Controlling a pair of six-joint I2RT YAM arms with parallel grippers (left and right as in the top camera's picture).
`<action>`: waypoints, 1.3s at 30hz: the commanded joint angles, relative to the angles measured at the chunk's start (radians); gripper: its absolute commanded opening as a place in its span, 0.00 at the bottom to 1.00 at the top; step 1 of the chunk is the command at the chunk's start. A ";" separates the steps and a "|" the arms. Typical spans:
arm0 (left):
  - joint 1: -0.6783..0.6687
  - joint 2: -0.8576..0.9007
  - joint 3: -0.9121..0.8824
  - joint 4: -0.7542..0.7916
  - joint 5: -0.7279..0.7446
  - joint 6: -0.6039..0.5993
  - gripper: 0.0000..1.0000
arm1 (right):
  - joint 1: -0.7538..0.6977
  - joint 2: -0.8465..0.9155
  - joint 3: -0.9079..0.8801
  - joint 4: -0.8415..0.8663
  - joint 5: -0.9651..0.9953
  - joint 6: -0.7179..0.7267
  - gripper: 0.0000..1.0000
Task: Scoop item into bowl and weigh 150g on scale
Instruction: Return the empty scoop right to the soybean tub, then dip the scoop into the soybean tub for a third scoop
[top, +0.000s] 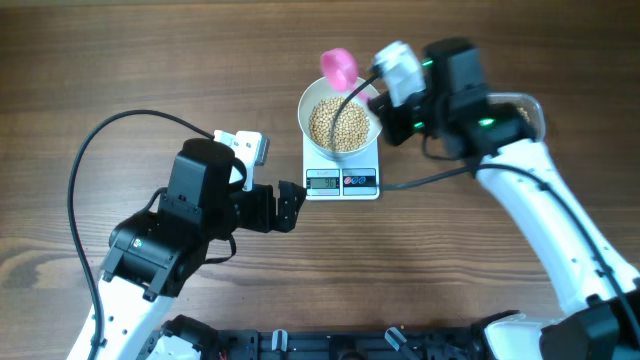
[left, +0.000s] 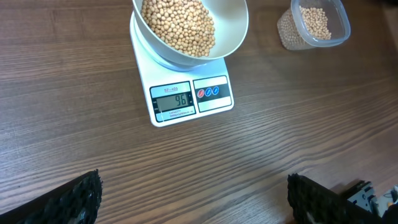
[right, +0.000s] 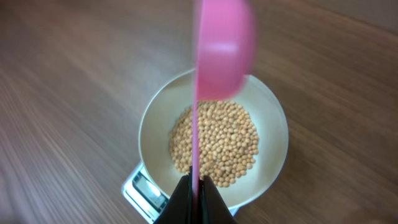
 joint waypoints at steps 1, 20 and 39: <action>-0.006 0.003 -0.005 0.000 0.009 -0.009 1.00 | -0.205 -0.111 0.023 0.056 -0.269 0.149 0.04; -0.006 0.003 -0.005 0.000 0.009 -0.009 1.00 | -0.798 -0.131 0.022 -0.263 -0.103 -0.225 0.04; -0.006 0.003 -0.005 0.000 0.009 -0.009 1.00 | -0.647 0.007 0.020 -0.357 0.240 -0.340 0.04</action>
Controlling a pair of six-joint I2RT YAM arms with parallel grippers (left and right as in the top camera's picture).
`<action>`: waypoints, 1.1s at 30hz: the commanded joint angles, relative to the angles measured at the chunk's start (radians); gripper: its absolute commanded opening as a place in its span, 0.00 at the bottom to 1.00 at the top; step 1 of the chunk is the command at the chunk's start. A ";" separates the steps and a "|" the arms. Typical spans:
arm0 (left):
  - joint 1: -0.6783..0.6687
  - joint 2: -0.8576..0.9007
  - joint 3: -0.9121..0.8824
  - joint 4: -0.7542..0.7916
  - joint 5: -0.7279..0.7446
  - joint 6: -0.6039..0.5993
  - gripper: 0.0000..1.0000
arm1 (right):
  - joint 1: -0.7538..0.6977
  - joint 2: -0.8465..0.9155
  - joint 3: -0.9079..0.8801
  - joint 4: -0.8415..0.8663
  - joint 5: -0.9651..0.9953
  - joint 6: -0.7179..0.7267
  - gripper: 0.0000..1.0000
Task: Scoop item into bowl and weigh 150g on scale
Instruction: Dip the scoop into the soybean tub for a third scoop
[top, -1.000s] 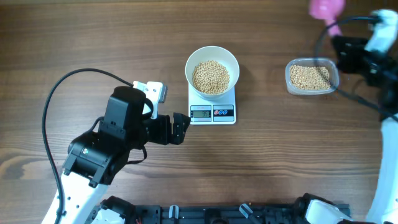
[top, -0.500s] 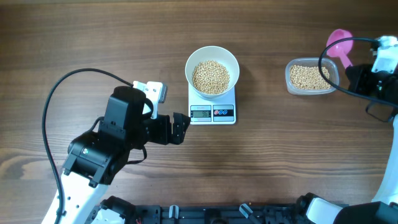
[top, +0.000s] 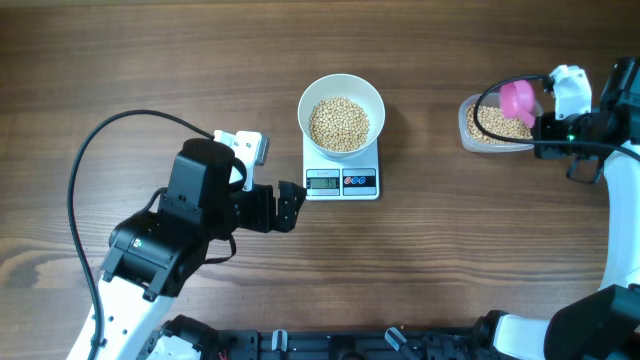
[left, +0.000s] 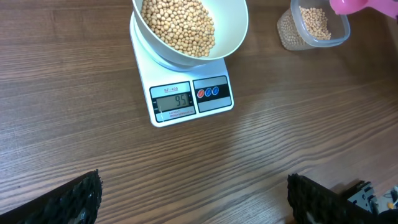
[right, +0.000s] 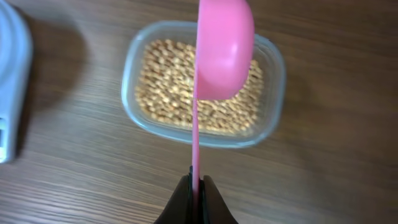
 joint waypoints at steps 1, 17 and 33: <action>-0.006 0.003 -0.005 0.000 0.009 -0.009 1.00 | 0.005 0.021 0.013 0.005 0.065 0.017 0.04; -0.006 0.003 -0.005 0.000 0.009 -0.008 1.00 | 0.053 0.184 0.001 0.008 0.146 0.166 0.04; -0.006 0.003 -0.005 0.000 0.009 -0.009 1.00 | 0.129 0.198 0.000 -0.032 -0.050 0.217 0.04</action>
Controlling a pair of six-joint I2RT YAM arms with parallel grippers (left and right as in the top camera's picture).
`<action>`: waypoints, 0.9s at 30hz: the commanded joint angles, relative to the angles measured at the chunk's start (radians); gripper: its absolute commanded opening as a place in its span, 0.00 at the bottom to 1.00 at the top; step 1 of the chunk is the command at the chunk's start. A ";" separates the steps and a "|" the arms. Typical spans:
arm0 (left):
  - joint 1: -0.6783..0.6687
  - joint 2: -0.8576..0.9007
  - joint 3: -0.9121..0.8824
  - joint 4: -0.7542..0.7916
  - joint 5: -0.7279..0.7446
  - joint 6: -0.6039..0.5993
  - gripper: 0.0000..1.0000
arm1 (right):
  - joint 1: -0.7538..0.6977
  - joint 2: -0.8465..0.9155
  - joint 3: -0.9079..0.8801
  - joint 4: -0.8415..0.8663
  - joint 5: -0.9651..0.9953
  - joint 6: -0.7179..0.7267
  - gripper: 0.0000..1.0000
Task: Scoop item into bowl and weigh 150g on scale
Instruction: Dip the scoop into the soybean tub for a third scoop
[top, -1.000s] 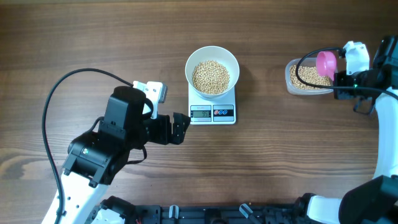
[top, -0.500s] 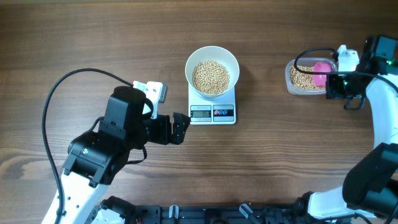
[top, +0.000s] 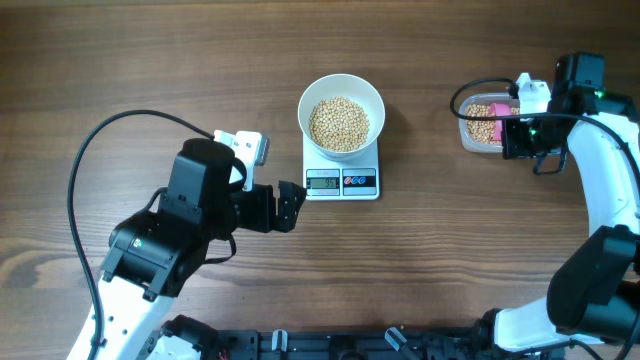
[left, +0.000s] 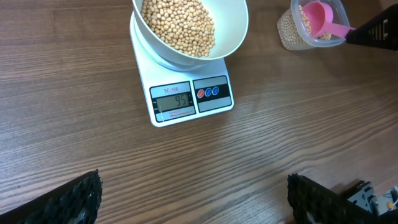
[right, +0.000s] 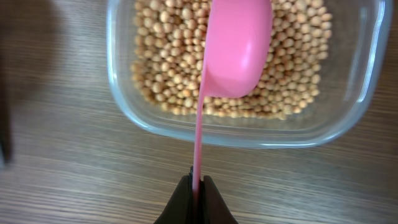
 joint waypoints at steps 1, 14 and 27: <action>-0.006 0.003 -0.005 0.000 0.009 -0.009 1.00 | 0.004 0.020 0.000 -0.008 -0.159 0.024 0.04; -0.006 0.003 -0.005 0.000 0.009 -0.009 1.00 | -0.217 0.021 0.000 -0.028 -0.537 0.021 0.04; -0.006 0.003 -0.005 0.000 0.009 -0.008 1.00 | -0.449 0.112 0.000 -0.118 -0.809 -0.004 0.04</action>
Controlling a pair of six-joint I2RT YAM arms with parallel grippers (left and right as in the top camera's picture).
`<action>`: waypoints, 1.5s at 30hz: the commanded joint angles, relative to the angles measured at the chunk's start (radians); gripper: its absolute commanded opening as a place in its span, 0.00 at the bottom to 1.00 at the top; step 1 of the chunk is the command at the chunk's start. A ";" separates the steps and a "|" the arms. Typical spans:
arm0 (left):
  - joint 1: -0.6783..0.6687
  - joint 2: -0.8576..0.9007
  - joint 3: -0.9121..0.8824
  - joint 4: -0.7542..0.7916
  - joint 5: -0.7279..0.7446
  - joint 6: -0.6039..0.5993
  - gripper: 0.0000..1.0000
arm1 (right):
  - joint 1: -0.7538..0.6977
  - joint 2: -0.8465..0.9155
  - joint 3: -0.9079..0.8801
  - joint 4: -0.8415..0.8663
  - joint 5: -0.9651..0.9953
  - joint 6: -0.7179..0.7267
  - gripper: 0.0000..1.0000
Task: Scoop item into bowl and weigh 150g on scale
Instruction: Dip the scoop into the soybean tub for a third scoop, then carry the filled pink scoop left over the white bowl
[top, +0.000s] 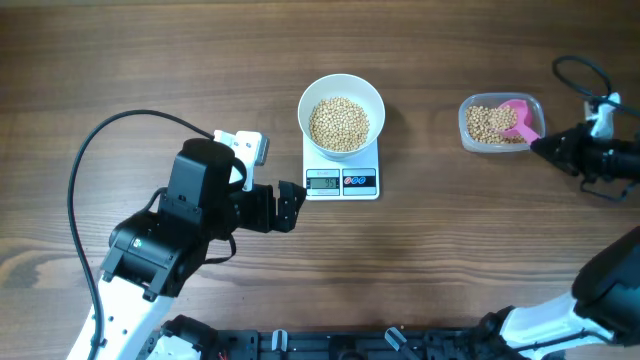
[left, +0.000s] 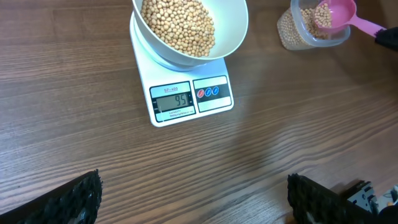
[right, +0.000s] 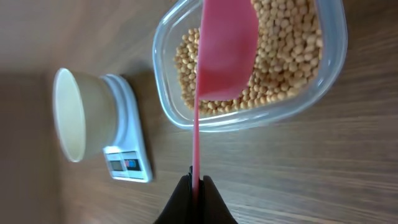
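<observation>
A white bowl (top: 342, 118) of soybeans stands on the white scale (top: 342, 182), whose display reads 95 in the left wrist view (left: 182, 100). At the far right a clear tub (top: 497, 124) holds more soybeans. My right gripper (right: 196, 182) is shut on the handle of the pink scoop (right: 226, 53), whose cup lies tilted in the tub with beans in it (left: 334, 15). My left gripper (top: 292, 207) is open over bare table just left of the scale, with nothing between its fingers (left: 81, 198).
The dark wooden table (top: 450, 260) stretches around the scale. A black cable (top: 100, 170) loops over the table from my left arm. Another cable (top: 580, 70) curls above my right arm near the right edge.
My right gripper has drawn back to the right and rolled, so the scoop now lies tilted at the tub's right side with beans in it. The scale still reads 95.
First my right gripper held the scoop over the bowl and the scale read 96. Then the scoop was above the tub at the right, with 95 on the display. After that its cup was down among the tub's beans, and now it is tilted there with beans inside.
</observation>
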 joint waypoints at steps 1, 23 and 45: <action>-0.006 0.003 -0.005 0.000 0.009 -0.009 1.00 | -0.031 0.033 0.000 -0.025 -0.171 -0.062 0.04; -0.006 0.003 -0.005 0.000 0.009 -0.009 1.00 | 0.180 -0.035 0.001 -0.107 -0.638 -0.219 0.04; -0.006 0.003 -0.005 0.000 0.009 -0.009 1.00 | 1.014 -0.291 0.011 0.340 0.678 0.019 0.04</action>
